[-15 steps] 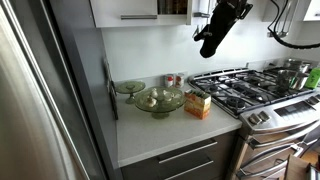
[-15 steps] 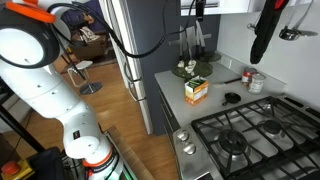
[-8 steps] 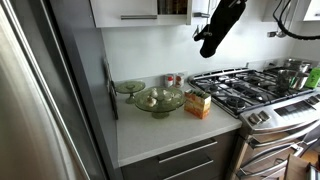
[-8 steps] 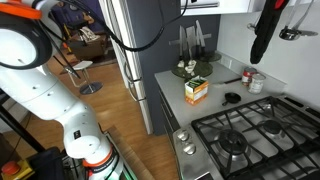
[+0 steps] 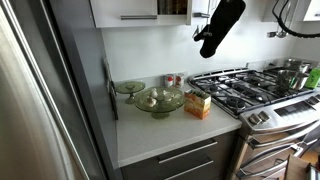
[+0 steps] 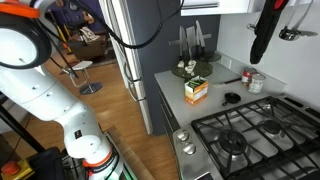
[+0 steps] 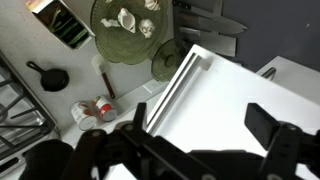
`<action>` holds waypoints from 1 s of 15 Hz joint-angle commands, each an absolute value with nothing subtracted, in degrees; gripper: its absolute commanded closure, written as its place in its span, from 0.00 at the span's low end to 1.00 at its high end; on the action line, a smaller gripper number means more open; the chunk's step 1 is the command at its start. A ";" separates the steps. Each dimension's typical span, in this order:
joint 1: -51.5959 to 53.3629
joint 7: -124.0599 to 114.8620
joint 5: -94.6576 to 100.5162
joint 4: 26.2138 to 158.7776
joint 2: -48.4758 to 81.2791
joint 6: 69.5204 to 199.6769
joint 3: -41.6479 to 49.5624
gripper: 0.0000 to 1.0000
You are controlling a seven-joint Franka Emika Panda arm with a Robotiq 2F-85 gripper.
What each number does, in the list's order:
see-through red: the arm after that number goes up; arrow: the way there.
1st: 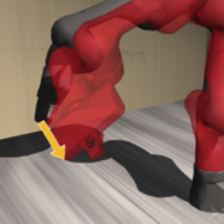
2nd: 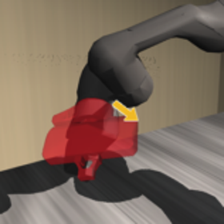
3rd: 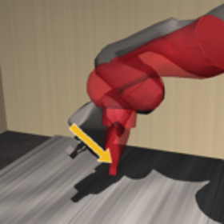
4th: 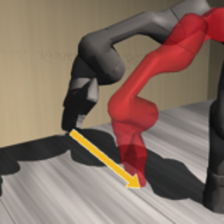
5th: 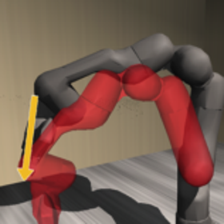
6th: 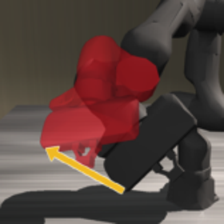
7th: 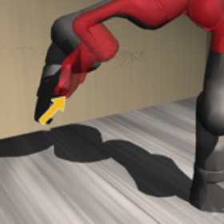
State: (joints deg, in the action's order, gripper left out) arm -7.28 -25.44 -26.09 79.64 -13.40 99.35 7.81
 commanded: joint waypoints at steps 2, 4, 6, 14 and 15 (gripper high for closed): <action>-4.07 -20.38 -24.15 79.65 -16.54 99.41 2.83 0.00; -3.66 -19.70 -21.50 79.86 -17.88 101.66 -0.13 0.00; -3.32 -18.31 -17.29 79.46 -18.32 102.99 -3.30 0.00; -3.73 -17.82 -12.99 78.43 -17.65 104.49 -6.61 0.00; -3.33 -16.89 -12.66 77.61 -16.95 104.18 -7.10 0.00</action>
